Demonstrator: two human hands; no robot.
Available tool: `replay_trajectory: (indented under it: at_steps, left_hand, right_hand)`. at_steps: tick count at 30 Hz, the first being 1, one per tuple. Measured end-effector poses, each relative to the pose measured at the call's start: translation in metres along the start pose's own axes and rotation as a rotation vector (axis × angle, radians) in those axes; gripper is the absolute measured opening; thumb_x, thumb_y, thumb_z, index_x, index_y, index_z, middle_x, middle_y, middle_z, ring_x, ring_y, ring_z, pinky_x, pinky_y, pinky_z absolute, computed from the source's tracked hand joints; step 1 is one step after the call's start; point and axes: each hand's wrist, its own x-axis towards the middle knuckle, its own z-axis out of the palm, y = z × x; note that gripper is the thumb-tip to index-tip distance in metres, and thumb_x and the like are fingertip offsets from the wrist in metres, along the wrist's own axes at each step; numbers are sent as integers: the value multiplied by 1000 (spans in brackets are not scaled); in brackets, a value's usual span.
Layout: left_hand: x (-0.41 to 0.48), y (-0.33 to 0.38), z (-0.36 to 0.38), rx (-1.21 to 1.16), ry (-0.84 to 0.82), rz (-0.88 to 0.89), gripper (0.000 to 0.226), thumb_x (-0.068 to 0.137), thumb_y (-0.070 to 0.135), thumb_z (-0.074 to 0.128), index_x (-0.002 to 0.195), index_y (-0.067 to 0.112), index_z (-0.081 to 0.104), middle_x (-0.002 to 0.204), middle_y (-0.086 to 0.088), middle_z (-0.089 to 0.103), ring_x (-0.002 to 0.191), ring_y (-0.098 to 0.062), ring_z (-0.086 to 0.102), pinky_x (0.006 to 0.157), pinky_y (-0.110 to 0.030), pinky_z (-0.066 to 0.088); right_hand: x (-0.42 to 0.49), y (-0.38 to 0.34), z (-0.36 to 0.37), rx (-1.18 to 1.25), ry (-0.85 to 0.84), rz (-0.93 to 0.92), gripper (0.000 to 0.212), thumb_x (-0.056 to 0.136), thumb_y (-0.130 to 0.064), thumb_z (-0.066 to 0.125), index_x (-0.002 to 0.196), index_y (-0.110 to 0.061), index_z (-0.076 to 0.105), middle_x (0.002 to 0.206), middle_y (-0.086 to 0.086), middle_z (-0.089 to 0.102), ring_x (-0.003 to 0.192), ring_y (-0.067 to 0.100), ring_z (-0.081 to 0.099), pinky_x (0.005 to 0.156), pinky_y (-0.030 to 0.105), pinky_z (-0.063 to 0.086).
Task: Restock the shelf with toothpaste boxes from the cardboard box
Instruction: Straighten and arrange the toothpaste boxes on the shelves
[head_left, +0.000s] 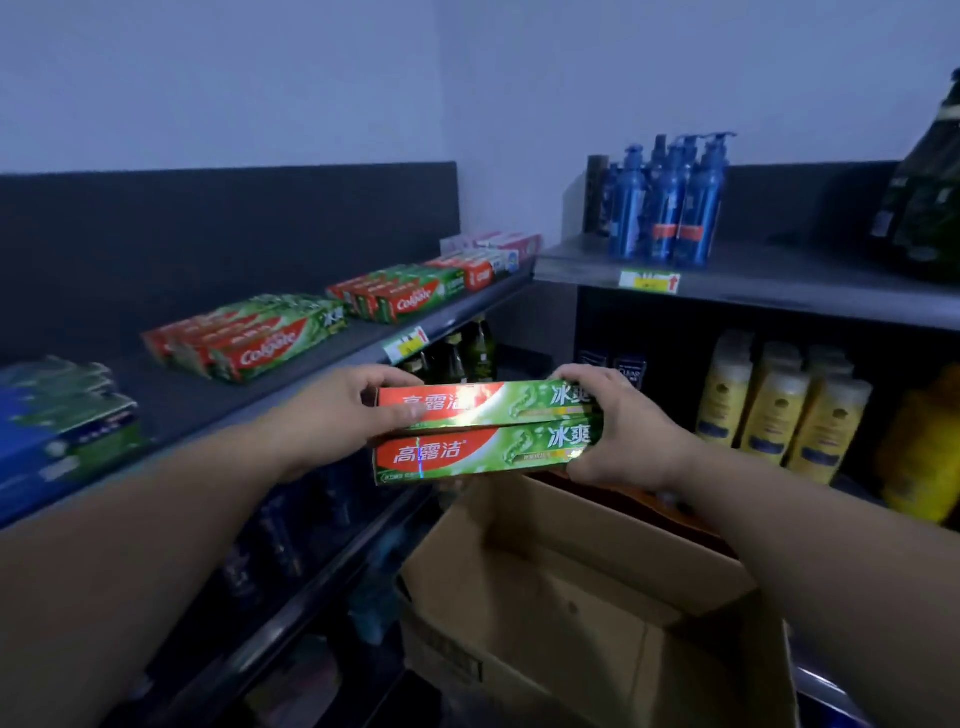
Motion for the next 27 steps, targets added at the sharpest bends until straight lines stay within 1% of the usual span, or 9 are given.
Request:
replay_trajectory:
  at_steps: [2,4,7,11,16,18,20,24,27]
  left_hand:
    - [-6,1,-28,-23,24,-19,31,82,37,71,112,36,63,108,3,67,93,-15,69,86,-37,57]
    - [-10,-1,-55,-83,41,-27,33,79,31,73,111,31,64,112,-4,68,97,-19,69,90,-40,55]
    - [-15,-6,-95,-109,93,-30,31,85,25,69,115,24,62,116,-5,66,102,-19,67,93,-37,53]
    - [-20,-18,-141,-156,170,-22,38,88,17,66,125,18,56,116,-5,61,101,-17,65,79,-28,57]
    - [-21,-49,-186,-116,229,-31,40,87,14,67,125,18,55,115,-4,62,100,-17,65,79,-29,57]
    - [-19,-62,-201,-85,230,-40,42,86,14,69,125,20,55,115,-2,61,101,-16,64,75,-26,55]
    - [-16,-75,-212,-68,225,-48,44,84,13,71,125,21,55,116,-1,60,101,-15,63,74,-25,55]
    - [-4,-93,-220,-31,235,-72,50,82,19,74,128,23,54,117,2,61,100,-15,64,84,-34,56]
    - [3,-99,-223,61,291,-55,51,82,23,74,128,25,52,118,5,61,98,-12,63,75,-31,54]
  right_hand:
    - [15,-22,0,14,16,-49,87,61,-8,83,129,-41,40,130,-5,35,111,9,45,83,3,34]
    - [33,-43,4,28,32,-87,90,59,-7,84,131,-39,41,132,-4,35,114,12,46,90,12,36]
    - [63,-74,14,64,51,-135,90,58,-4,84,129,-39,42,131,-3,37,113,13,48,83,6,39]
    - [104,-109,35,91,81,-177,93,60,-2,82,128,-45,36,131,-5,34,113,11,46,86,9,36]
    - [150,-144,77,105,88,-202,95,58,-1,83,122,-50,32,133,-3,34,117,16,49,96,25,45]
    - [165,-154,92,98,78,-216,94,59,-1,82,122,-50,32,134,-4,34,118,16,48,97,25,44]
    - [177,-160,104,93,52,-215,93,60,-1,81,121,-53,34,134,-3,35,115,18,49,92,27,47]
    - [196,-163,119,88,-26,-168,93,63,-2,79,113,-65,32,129,2,45,96,22,60,68,29,55]
    - [203,-161,123,75,-86,-107,103,68,0,77,135,-58,25,125,3,52,83,26,67,61,36,59]
